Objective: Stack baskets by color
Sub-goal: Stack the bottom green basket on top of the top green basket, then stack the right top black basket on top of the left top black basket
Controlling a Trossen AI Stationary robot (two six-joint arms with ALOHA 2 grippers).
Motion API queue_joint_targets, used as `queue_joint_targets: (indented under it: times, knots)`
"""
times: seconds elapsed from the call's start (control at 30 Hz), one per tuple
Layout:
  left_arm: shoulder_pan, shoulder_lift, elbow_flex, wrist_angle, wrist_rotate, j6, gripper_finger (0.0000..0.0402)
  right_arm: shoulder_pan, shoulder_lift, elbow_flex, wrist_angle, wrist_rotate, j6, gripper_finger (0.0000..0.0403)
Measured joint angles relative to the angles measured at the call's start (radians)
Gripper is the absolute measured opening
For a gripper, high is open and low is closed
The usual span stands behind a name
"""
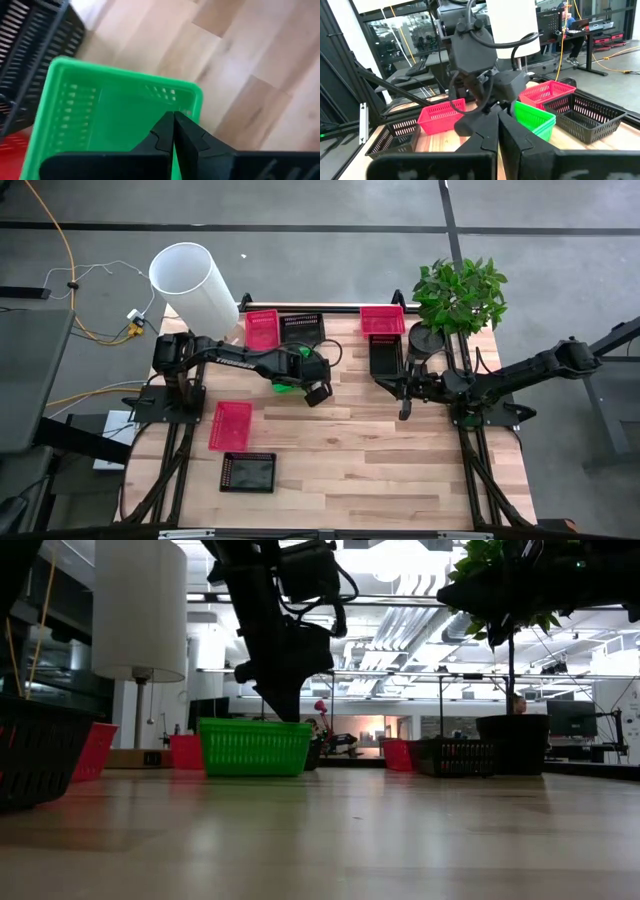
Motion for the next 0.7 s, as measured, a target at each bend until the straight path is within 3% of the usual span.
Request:
queue_joint_targets:
  times: [0.43,0.7]
  knots:
    - [-0.061,-0.044,0.007,-0.074,-0.022,0.027,0.0,0.0,0.0,0.0,-0.007,0.0,0.0,0.0]
    - [-0.119,-0.311,0.029,-0.051,-0.203,0.056,0.0,0.0,0.0,0.0,-0.019,0.0,0.0,0.0]
